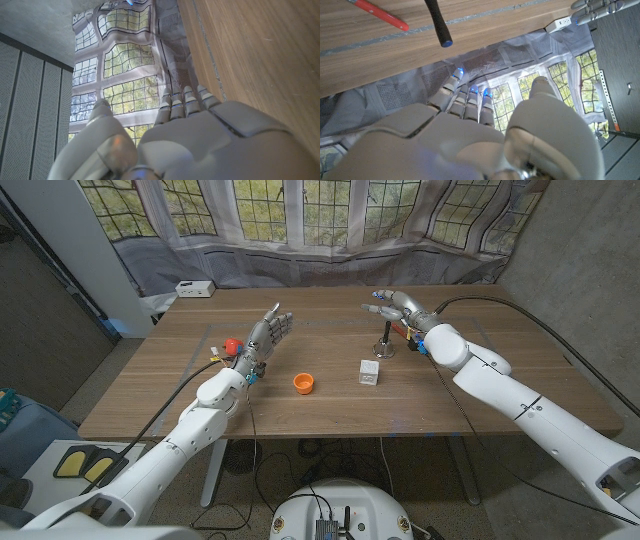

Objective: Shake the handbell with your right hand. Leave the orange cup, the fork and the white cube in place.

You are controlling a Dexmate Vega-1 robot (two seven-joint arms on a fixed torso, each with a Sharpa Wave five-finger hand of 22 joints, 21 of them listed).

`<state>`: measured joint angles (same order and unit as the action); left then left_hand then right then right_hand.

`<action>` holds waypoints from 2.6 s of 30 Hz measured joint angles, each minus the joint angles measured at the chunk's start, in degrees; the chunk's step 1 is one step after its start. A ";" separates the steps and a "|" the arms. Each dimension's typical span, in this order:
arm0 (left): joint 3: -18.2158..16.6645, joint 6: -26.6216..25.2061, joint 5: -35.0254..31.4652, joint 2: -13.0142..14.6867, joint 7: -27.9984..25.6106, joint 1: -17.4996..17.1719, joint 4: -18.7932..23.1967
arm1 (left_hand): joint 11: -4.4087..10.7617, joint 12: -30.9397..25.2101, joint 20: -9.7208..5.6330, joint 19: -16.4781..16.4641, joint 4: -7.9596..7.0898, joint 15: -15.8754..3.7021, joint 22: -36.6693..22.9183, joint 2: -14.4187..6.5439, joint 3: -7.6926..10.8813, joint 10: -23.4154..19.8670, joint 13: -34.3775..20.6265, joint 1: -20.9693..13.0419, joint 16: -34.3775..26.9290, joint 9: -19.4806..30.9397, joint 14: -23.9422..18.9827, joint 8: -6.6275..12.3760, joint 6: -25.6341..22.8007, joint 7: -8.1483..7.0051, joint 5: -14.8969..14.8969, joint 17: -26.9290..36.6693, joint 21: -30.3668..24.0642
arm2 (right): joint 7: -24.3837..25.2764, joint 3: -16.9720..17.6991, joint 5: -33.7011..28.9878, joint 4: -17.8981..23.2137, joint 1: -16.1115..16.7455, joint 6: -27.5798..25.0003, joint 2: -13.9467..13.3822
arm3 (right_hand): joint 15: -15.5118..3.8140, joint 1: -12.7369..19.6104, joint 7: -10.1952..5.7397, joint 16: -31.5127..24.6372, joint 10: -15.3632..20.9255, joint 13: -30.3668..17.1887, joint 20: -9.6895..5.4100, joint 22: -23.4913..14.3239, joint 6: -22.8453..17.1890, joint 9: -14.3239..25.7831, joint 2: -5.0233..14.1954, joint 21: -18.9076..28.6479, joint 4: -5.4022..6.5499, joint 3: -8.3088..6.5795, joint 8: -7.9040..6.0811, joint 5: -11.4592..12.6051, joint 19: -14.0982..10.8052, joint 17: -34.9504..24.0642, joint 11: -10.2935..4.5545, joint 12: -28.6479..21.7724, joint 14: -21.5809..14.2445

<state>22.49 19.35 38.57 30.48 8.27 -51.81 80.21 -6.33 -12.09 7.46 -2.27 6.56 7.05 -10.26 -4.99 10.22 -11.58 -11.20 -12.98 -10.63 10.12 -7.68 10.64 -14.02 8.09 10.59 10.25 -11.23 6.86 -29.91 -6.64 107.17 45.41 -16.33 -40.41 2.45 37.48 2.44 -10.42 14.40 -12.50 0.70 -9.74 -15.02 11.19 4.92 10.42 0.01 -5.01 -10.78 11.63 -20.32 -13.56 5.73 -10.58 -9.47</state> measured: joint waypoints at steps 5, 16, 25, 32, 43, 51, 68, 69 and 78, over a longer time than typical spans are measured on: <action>0.17 0.00 -1.07 0.26 -0.52 0.62 0.33 | -0.77 0.00 0.00 0.00 0.00 0.00 0.00 0.00 0.00 0.10 0.00 0.00 0.00 0.00 0.00 0.00 0.00 0.00 0.00 0.00 0.00 | 2.88 1.84 3.34 -0.72 1.80 6.52 -0.34 | 0.00 0.00 0.00 0.00 -0.42 0.01 -0.28 0.00 0.00 0.00 0.00 0.00 0.00 0.00 0.00 0.00 0.28 0.00 0.42 0.00 0.61; 0.14 0.58 -4.16 1.15 -4.29 -0.20 3.40 | -1.36 0.00 0.00 0.00 0.00 0.53 0.00 0.01 0.00 0.11 0.00 0.01 0.00 0.01 -0.11 0.00 0.76 -0.32 0.00 0.00 0.00 | 4.47 5.88 9.94 -3.11 5.25 17.48 -0.83 | 0.31 -0.23 -0.10 0.00 -0.69 0.00 0.02 0.00 -0.55 0.00 0.23 0.00 0.00 0.00 -0.26 -0.28 0.58 -0.01 0.70 0.00 0.91; -0.67 2.18 -2.99 1.63 -2.84 -0.96 3.91 | -1.13 0.00 0.00 0.00 0.00 0.53 0.00 0.31 0.00 -0.11 -0.01 0.31 0.00 0.01 -0.11 0.00 0.75 -0.32 0.00 0.00 0.00 | 4.60 8.64 17.65 -4.60 8.59 24.85 0.79 | 0.86 -1.01 -0.10 0.00 -0.93 0.27 0.02 0.01 -0.55 0.00 0.35 0.00 0.00 0.01 -0.26 -0.28 1.20 -0.01 0.94 0.00 1.46; -1.17 3.04 -1.13 1.73 -0.93 -0.97 3.72 | -1.67 -0.23 -2.77 -2.14 0.00 0.42 0.14 0.31 0.00 -0.64 -0.01 0.31 0.00 0.01 -1.03 0.00 0.73 -0.29 0.00 -0.13 -0.26 | 3.27 10.47 23.04 -6.64 10.55 28.76 2.52 | 0.93 -1.59 -0.12 -0.44 -1.02 0.26 0.33 0.01 -0.53 0.01 0.38 0.00 0.26 0.26 -0.26 -0.62 1.51 -0.01 1.04 -0.01 1.52; -1.58 4.36 -0.78 0.98 -0.48 -1.22 2.80 | -1.58 -0.23 -2.64 -1.60 0.00 0.42 0.14 0.31 0.00 -0.72 -0.01 0.31 0.00 0.01 -1.03 0.00 0.52 -0.09 0.00 -0.13 -0.26 | -3.76 12.14 34.80 -11.31 11.63 36.76 4.72 | 0.51 -2.80 -0.17 -0.44 -2.38 0.26 0.03 0.01 1.08 0.01 0.24 0.00 0.49 0.49 0.00 -0.61 1.81 -0.02 0.50 -0.01 2.55; -1.10 4.71 -0.94 -0.20 -0.62 -0.57 1.75 | -1.56 -0.17 -2.65 -1.61 0.24 0.36 0.13 0.30 0.24 -0.70 -0.01 0.31 0.00 0.01 -0.82 0.00 0.52 -0.09 0.00 -0.13 -0.26 | -9.38 12.85 40.82 -15.30 11.77 40.16 5.78 | 0.44 -4.85 0.98 -0.44 -4.32 0.53 -0.28 0.01 3.64 0.02 -0.74 0.00 1.04 1.05 0.41 -0.83 2.12 0.24 0.23 -0.01 3.28; -0.19 4.09 -1.81 -1.13 -1.35 0.73 1.10 | -1.44 0.44 -1.91 -0.88 0.24 0.29 0.13 0.30 0.24 0.64 -0.01 0.30 0.00 0.01 0.13 0.00 1.68 -0.01 0.00 -0.12 0.01 | -20.06 13.00 50.06 -22.93 9.66 43.23 7.93 | 0.83 -5.88 1.13 -0.43 -4.49 0.80 -0.28 0.01 4.19 -0.28 -0.90 -0.01 1.27 1.76 0.63 -0.82 2.11 0.26 0.42 -0.01 3.67; -0.17 4.05 -1.83 -1.15 -1.38 0.74 1.07 | -1.40 0.44 -1.91 -0.88 0.24 0.08 0.13 0.30 0.24 0.68 -0.01 0.30 0.00 0.01 0.34 0.00 1.70 -0.03 0.00 -0.12 0.01 | -20.21 12.98 50.17 -23.40 9.48 43.24 8.08 | 0.83 -5.90 1.13 -0.43 -4.49 0.80 -0.28 0.01 4.19 -0.27 -0.90 -0.01 1.27 1.76 0.63 -0.82 2.11 0.26 0.41 -0.01 3.66; -0.08 3.93 -1.62 -1.59 -1.47 0.90 0.42 | -1.31 0.44 -1.91 -0.88 0.24 -0.01 0.13 0.30 0.24 0.77 -0.01 0.30 0.00 0.01 0.43 0.00 1.99 -0.32 0.00 -0.09 0.01 | -21.69 12.66 51.28 -25.68 8.60 43.31 9.10 | 0.82 -6.51 1.13 -0.43 -4.49 0.79 -0.28 0.01 4.19 -0.27 -1.08 -0.01 1.50 2.00 0.63 -0.82 2.11 0.26 0.42 -0.01 3.66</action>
<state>22.42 23.28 36.95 28.89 6.80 -50.91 80.63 -7.64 -11.65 5.55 -3.15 6.79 7.04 -10.13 -4.68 10.46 -10.81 -11.21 -12.68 -10.63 10.13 -7.25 10.64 -12.04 7.77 10.59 10.16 -11.22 -14.83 -17.25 44.64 81.49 54.01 26.98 -31.31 3.27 30.97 3.57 -10.85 9.91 -11.71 0.42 -9.73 -10.83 10.92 3.84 10.41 1.51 -3.01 -10.15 10.81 -18.21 -13.31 6.14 -10.59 -5.81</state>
